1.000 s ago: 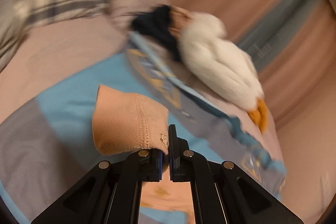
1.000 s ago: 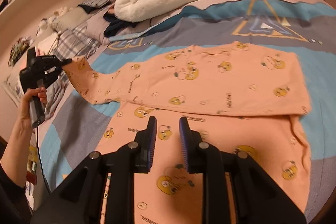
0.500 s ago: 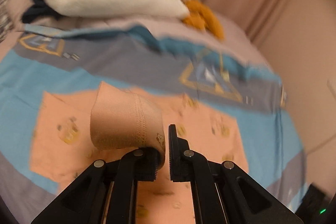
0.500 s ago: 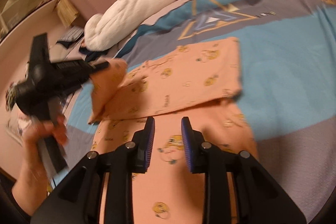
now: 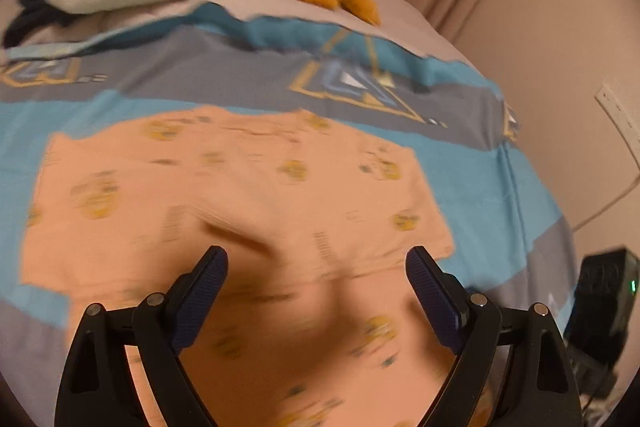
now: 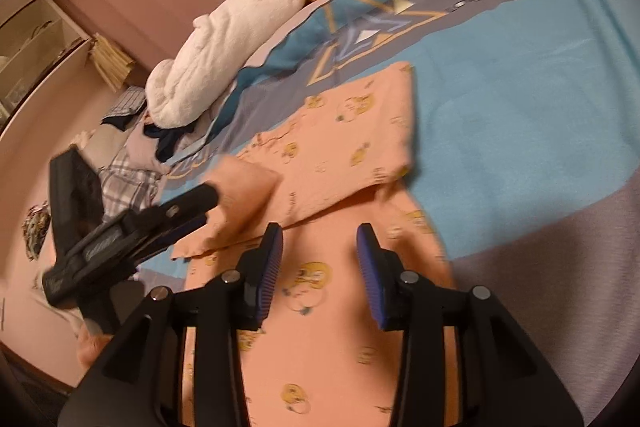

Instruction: Fold small clothes

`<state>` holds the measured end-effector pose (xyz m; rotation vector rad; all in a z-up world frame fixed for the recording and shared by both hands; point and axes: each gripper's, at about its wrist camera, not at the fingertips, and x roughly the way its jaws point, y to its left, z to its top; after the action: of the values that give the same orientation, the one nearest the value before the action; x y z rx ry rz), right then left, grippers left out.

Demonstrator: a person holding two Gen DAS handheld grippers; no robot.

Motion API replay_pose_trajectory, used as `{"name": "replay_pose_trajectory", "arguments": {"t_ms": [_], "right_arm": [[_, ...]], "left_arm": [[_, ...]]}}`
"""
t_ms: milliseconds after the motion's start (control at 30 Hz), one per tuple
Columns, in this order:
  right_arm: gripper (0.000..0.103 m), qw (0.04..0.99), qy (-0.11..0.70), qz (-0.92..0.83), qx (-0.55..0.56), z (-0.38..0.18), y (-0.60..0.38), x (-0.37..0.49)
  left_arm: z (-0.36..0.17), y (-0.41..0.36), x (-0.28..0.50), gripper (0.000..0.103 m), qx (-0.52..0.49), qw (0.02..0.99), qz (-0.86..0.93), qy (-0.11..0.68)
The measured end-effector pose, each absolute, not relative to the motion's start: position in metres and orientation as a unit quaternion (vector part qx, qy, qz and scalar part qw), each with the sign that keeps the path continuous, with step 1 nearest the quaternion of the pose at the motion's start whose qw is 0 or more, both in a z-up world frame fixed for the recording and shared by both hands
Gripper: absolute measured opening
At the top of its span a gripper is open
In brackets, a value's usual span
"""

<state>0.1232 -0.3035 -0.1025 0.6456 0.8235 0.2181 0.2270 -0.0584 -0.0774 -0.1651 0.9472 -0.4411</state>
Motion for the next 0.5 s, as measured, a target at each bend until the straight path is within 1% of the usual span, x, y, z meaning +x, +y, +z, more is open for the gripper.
{"name": "replay_pose_trajectory", "arguments": {"t_ms": [200, 400, 500], "right_arm": [[0.039, 0.840, 0.416, 0.155, 0.311, -0.107, -0.268, 0.157], [0.039, 0.815, 0.460, 0.171, 0.307, -0.124, -0.228, 0.205], [0.040, 0.830, 0.465, 0.168, 0.259, -0.119, -0.203, 0.216]], "left_arm": [[-0.090, 0.021, 0.203, 0.090, -0.075, 0.879, -0.135, 0.450], [-0.109, 0.086, 0.177, 0.090, -0.124, 0.876, -0.076, 0.459], [-0.115, 0.104, 0.170, 0.090, -0.145, 0.873, -0.064, 0.461]]}}
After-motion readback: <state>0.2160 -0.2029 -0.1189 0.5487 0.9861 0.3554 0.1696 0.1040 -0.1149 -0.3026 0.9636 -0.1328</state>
